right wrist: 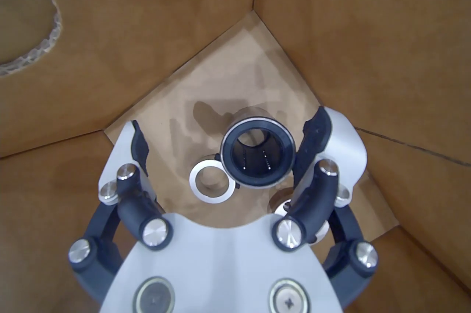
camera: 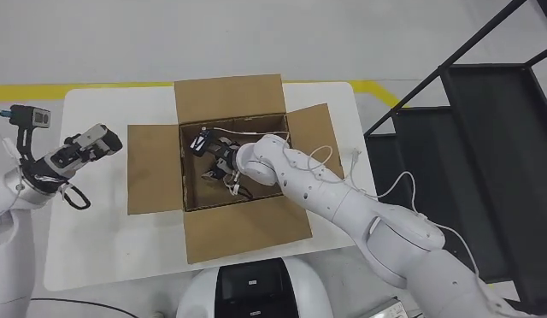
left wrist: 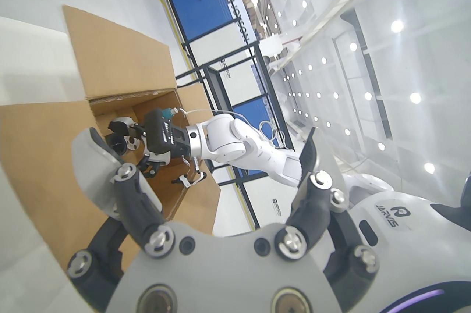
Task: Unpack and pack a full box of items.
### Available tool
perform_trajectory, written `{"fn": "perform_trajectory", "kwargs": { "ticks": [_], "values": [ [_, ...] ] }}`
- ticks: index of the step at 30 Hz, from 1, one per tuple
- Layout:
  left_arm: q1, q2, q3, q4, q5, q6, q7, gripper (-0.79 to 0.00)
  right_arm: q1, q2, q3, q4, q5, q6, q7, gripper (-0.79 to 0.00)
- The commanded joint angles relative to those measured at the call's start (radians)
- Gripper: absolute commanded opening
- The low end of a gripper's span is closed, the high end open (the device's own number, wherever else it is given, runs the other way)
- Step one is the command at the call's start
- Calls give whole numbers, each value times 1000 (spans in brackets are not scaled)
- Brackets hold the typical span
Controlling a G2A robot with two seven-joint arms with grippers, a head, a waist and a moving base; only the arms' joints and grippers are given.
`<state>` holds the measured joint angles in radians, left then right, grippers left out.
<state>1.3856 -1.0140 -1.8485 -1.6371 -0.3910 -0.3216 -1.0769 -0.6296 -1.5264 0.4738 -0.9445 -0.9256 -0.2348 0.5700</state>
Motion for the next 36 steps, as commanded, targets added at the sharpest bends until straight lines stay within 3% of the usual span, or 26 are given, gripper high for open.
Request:
{"fn": "perform_trajectory", "kwargs": {
  "ticks": [1, 5, 12, 13, 14, 16, 30, 36],
  "values": [
    [29, 2, -37, -8, -9, 1, 20, 0, -5, 2, 8, -2, -4, -1, 5, 0],
    [76, 5, -95, -24, -21, 3, 58, 0, -15, 7, 28, -11, -15, -7, 14, 0],
    [76, 5, -95, -24, -21, 3, 58, 0, -25, 8, 50, -22, -33, -17, 33, -25],
    [76, 5, -95, -24, -21, 3, 58, 0, -24, 7, 52, -19, -35, -18, 35, -369],
    [76, 5, -95, -24, -21, 3, 58, 0, -24, 5, 54, -16, -34, -19, 37, -465],
    [76, 5, -95, -24, -21, 3, 58, 0, -22, 2, 57, -6, -35, -21, 43, -785],
    [76, 5, -95, -24, -21, 3, 58, 0, -15, -22, 70, 36, -63, -9, 49, -785],
    [76, 5, -95, -24, -21, 3, 58, 0, -54, 1, 111, -93, -100, -1, 82, -785]
  ]
}}
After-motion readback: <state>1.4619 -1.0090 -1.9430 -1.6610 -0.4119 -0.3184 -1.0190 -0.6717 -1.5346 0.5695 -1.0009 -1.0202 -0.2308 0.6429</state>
